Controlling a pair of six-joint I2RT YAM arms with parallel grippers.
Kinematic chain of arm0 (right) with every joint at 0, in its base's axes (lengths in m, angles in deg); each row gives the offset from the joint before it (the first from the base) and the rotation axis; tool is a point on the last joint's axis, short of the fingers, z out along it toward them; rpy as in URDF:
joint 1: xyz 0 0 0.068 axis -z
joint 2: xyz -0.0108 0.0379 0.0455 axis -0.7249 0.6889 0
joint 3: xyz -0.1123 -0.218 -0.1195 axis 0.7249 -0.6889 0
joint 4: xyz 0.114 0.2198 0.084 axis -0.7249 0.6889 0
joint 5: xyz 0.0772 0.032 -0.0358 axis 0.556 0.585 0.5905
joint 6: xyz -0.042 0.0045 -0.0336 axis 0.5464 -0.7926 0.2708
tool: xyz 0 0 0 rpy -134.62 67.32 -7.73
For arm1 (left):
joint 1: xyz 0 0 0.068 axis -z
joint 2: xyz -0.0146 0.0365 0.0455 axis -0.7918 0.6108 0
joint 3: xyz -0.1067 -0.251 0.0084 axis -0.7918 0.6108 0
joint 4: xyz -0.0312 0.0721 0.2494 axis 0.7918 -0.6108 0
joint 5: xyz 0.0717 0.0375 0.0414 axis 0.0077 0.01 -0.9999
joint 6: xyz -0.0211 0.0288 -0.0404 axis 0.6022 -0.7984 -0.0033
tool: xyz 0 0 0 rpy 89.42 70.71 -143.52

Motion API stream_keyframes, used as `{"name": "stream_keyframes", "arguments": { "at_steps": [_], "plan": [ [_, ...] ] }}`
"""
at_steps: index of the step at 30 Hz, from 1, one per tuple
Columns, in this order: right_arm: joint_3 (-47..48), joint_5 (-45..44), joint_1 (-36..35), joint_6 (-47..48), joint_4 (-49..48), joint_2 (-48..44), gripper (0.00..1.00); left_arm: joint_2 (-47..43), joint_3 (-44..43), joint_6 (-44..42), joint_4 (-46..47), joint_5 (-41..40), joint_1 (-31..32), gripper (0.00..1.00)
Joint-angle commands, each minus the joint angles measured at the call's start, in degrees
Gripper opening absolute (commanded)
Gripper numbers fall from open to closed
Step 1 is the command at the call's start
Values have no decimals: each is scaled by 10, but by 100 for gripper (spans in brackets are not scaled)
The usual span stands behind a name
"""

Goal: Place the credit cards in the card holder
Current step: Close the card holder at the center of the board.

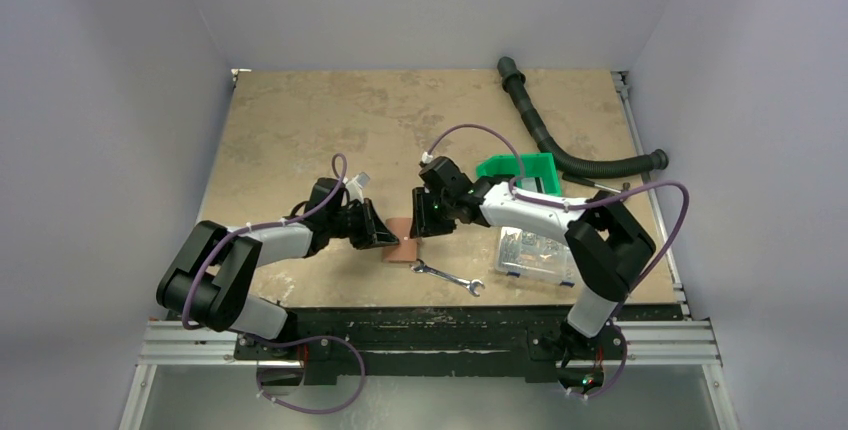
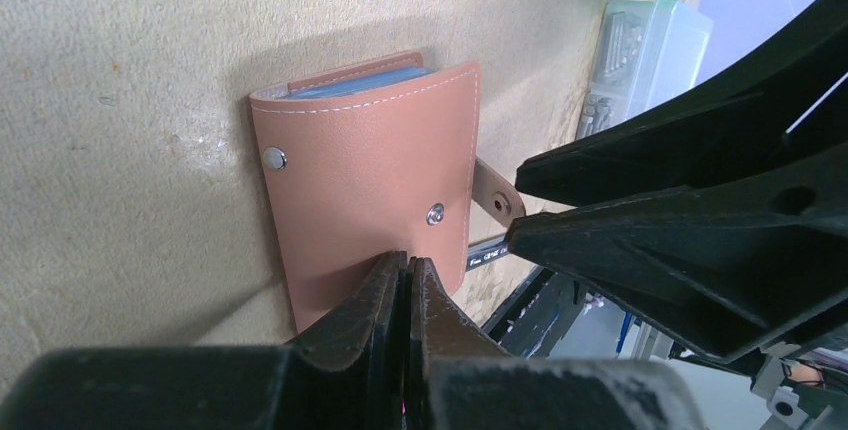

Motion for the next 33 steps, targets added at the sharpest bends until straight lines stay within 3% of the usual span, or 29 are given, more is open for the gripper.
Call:
{"name": "stream_keyframes", "arguments": {
  "at_steps": [1, 10, 16, 23, 27, 33],
  "plan": [
    [16, 5, -6, 12, -8, -1, 39, 13, 17, -31, -62, -46, 12, 0],
    [4, 10, -6, 15, -14, -5, 10, 13, 17, -30, -63, -46, 13, 0],
    [4, 8, -6, 20, -5, -2, 22, 14, 19, -31, -62, -47, 13, 0],
    [1, 15, -6, 26, -7, -2, 19, 14, 19, -31, -61, -48, 13, 0],
    [-1, 14, -6, 28, -5, 1, 25, 14, 19, -30, -62, -48, 13, 0],
    [-5, 2, -6, 31, 1, -1, 27, 16, 19, -30, -61, -47, 13, 0]
  ]
}}
